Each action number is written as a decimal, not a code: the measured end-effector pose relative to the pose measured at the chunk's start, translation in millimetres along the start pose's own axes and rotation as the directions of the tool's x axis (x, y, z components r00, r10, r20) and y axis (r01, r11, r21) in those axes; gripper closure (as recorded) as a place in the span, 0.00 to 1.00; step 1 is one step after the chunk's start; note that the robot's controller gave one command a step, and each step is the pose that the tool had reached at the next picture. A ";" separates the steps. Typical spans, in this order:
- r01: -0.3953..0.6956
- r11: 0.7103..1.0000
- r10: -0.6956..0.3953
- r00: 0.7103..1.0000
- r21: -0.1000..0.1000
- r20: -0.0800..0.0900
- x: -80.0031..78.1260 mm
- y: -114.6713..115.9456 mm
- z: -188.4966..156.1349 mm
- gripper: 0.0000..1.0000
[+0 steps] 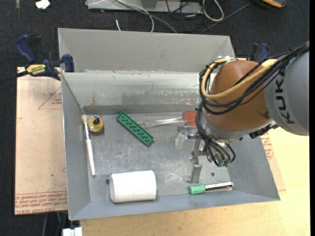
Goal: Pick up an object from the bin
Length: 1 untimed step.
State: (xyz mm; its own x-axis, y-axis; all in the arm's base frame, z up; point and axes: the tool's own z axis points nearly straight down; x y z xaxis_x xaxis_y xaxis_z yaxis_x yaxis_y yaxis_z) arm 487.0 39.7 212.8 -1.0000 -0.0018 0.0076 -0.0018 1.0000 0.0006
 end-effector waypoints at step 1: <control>-0.002 1.000 0.002 1.000 0.000 0.008 -1.7 0.0 -3.4 0.00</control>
Offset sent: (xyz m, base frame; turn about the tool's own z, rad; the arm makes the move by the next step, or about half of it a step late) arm 0.0052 0.0572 -0.0841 0.0297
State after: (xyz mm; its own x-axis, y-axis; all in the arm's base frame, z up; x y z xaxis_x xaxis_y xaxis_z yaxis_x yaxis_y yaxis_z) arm 488.7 39.7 216.2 -1.0000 -0.0001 0.0000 -0.0001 1.0000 0.0010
